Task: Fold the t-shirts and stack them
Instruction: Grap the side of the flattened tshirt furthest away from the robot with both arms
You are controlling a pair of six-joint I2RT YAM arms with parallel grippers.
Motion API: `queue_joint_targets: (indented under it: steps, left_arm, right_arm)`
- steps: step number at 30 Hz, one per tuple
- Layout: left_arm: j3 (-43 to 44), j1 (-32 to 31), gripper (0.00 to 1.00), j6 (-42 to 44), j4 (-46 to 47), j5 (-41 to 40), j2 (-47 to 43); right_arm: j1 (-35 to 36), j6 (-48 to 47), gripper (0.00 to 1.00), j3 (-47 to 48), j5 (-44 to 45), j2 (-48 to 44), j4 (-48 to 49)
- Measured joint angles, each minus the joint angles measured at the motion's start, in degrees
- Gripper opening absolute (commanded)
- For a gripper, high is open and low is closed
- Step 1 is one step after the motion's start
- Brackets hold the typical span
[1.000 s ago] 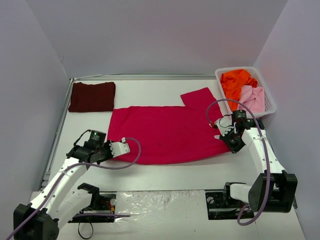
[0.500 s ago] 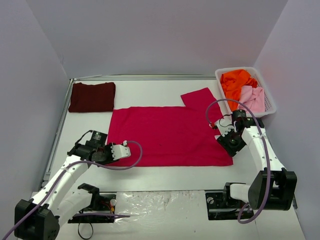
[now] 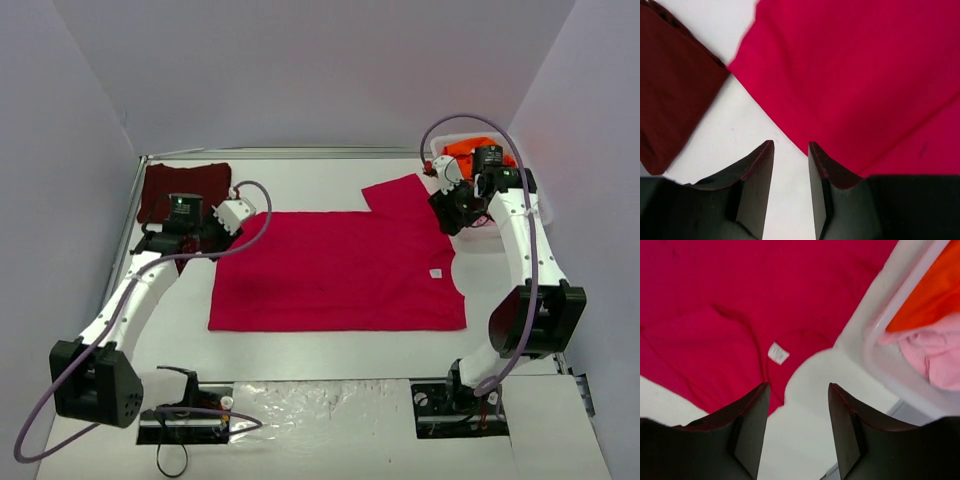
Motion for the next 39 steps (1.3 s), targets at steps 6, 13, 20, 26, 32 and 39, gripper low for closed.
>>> queue_joint_targets:
  steps: [6,13,20,26,32,39]
  left_arm:
    - [12.72,7.48,0.33,-6.25,4.00,8.87,15.45]
    - [22.05,11.21,0.34,-7.15,3.28,15.28,32.22]
    - [26.58,15.41,0.40,-13.51,3.58,19.52,41.62]
    - [24.98,16.63,0.43,-20.17,6.88,18.14,42.88]
    - [25.14,16.63,0.45,-25.38,8.39,19.21,45.83]
    - [26.80,16.63,0.46,-28.94,9.11,20.02,49.13]
  right_arm:
    - [1.09,2.36,0.45,10.75,-5.62,15.23,2.21]
    - [5.03,3.48,0.42,11.65,-7.56,25.46,2.38]
    - [9.16,3.67,0.43,12.11,-6.78,26.47,2.38]
    - [9.46,3.67,0.43,12.55,-6.16,26.67,2.47]
    - [9.46,3.67,0.43,12.02,-5.20,27.04,3.08]
    - [9.49,3.65,0.44,10.73,-4.61,27.06,3.41]
